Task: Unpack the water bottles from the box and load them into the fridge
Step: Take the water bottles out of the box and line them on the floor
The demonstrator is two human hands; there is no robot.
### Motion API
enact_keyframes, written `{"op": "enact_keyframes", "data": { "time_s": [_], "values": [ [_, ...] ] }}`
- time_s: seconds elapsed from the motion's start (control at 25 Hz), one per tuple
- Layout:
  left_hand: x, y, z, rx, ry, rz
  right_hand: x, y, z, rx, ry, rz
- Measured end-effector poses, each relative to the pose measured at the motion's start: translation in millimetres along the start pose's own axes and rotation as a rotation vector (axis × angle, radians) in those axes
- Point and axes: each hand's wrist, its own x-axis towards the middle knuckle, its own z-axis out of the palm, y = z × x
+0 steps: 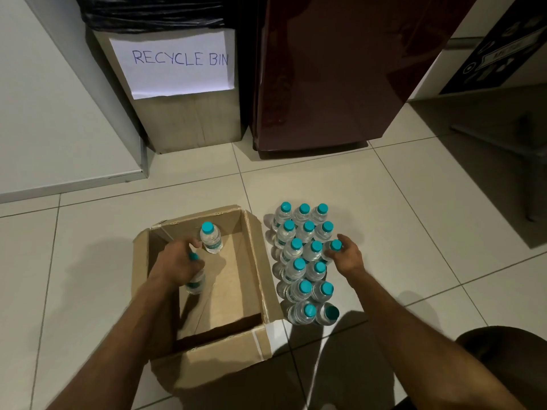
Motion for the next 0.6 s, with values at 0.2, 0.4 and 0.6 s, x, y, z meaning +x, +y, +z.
{"op": "enact_keyframes", "data": {
  "time_s": [0.2, 0.4, 0.6],
  "values": [
    [-11, 29, -28, 0.005, 0.054, 0.249, -46, -43, 19, 0.217, 0.358, -0.230],
    [-36, 69, -56, -0.169, -0.019, 0.386, -114, -93, 57, 0.178, -0.093, -0.501],
    [-59, 98, -71, -0.345, -0.137, 0.518, -155, -120, 76, 0.008, -0.468, -0.638]
  ]
}}
